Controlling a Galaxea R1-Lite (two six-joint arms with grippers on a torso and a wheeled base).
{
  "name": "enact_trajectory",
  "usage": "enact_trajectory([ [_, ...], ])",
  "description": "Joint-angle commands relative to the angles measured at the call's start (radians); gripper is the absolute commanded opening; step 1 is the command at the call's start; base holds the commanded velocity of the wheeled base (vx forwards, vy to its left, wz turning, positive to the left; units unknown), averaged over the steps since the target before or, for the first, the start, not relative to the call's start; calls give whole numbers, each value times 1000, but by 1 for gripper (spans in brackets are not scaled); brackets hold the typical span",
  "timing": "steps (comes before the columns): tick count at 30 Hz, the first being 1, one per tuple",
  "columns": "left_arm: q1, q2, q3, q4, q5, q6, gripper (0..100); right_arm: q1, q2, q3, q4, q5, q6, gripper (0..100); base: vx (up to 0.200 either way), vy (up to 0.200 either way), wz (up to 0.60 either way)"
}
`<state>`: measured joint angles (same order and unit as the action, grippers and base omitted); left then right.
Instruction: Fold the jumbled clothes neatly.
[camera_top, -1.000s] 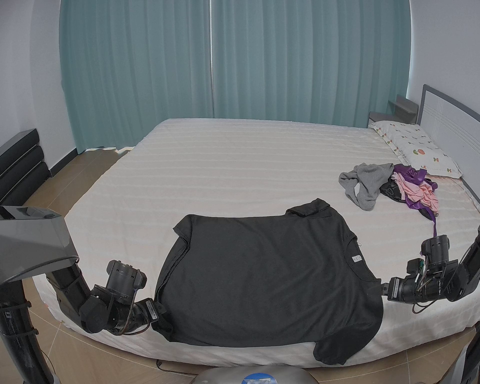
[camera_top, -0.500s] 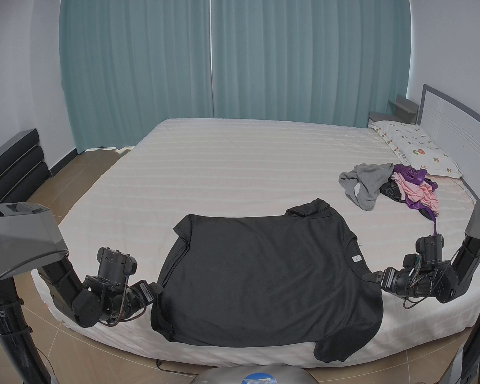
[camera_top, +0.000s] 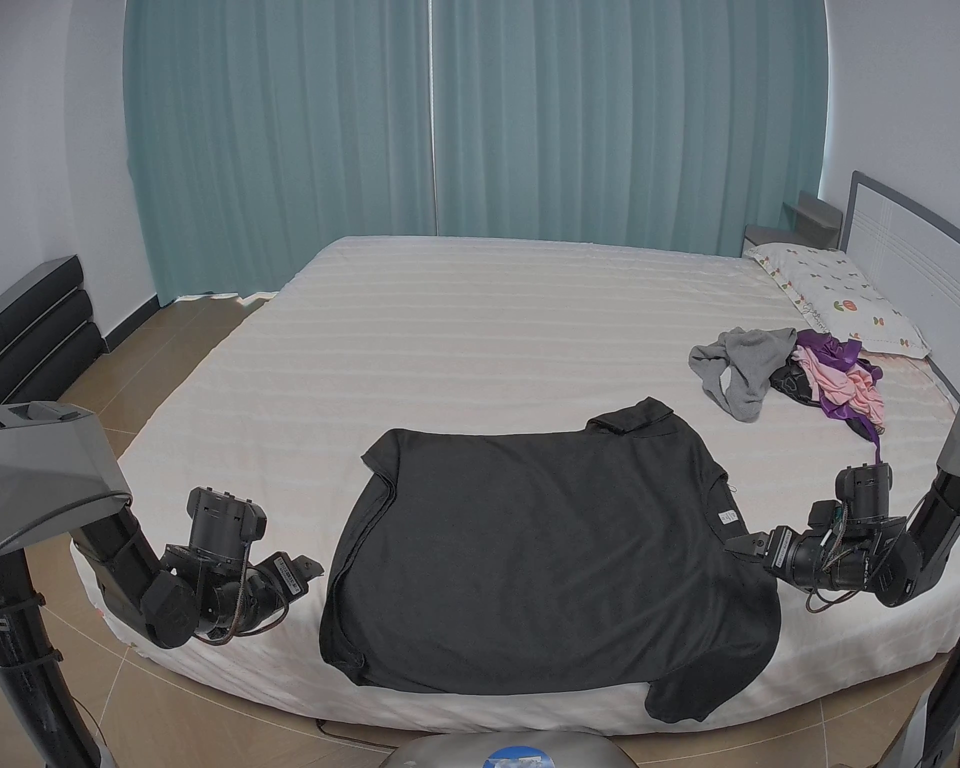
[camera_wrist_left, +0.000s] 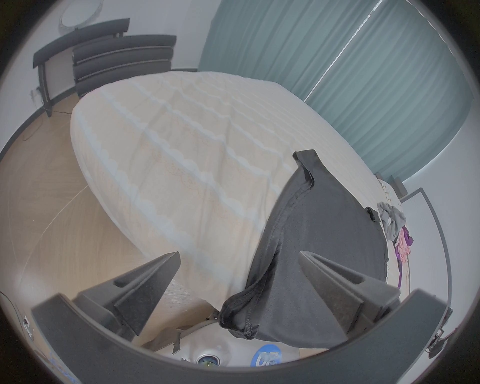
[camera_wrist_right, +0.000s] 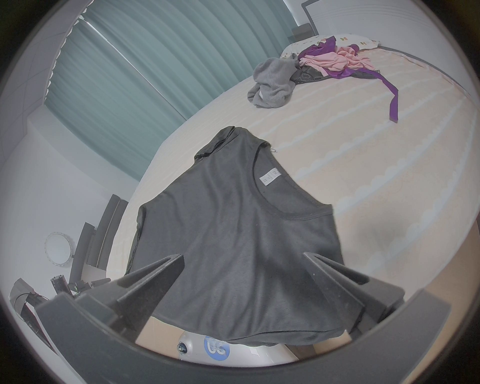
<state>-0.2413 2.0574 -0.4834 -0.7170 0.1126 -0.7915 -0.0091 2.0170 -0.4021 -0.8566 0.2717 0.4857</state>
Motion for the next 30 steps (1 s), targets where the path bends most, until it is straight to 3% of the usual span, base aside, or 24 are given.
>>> enact_trajectory([
  [1,2,0,-3,2,-7,-5,100,0,-6,-1,-1,0,1,100,0,0,0],
  [16,-12,-8,-43,1,-8,-29,100,3,-18,-1,-1,0,1,100,160,0,0],
  [23,-9,29,-192,11,-11,-55,100,26,-14,3,-1,0,7,100,0,0,0],
  [30,-3,191,-394,10,-19,-54,100,54,-15,11,-7,0,45,100,0,0,0],
])
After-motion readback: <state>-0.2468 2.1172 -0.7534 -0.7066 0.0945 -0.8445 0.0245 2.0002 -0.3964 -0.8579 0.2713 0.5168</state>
